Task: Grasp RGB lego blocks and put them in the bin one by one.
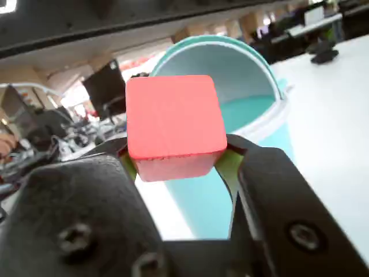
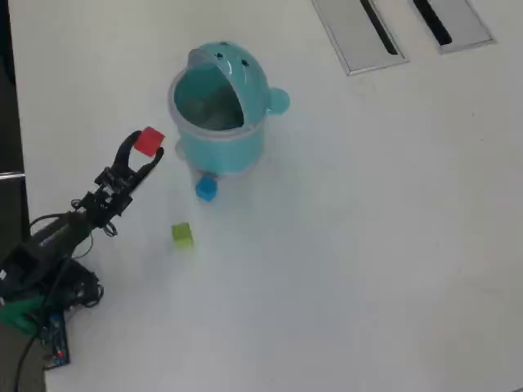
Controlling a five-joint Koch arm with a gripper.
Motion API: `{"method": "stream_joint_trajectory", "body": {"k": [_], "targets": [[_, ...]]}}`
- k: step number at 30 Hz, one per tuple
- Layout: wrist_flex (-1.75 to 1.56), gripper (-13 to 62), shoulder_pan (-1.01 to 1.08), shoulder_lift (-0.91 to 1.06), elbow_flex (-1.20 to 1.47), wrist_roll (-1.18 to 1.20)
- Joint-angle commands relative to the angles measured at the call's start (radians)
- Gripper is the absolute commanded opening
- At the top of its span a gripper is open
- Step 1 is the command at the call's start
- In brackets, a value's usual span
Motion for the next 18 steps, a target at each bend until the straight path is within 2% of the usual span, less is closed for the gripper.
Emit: {"method": "stream_joint_trajectory", "body": {"k": [1, 3, 18], "targets": [[-0.015, -3.5, -0.009, 0.005, -0.11, -0.072], [0.012, -3.5, -0.057, -0.167, -0.256, -0.218], [0.095, -3.5, -0.071, -0.569, -0.724, -0.298]]}}
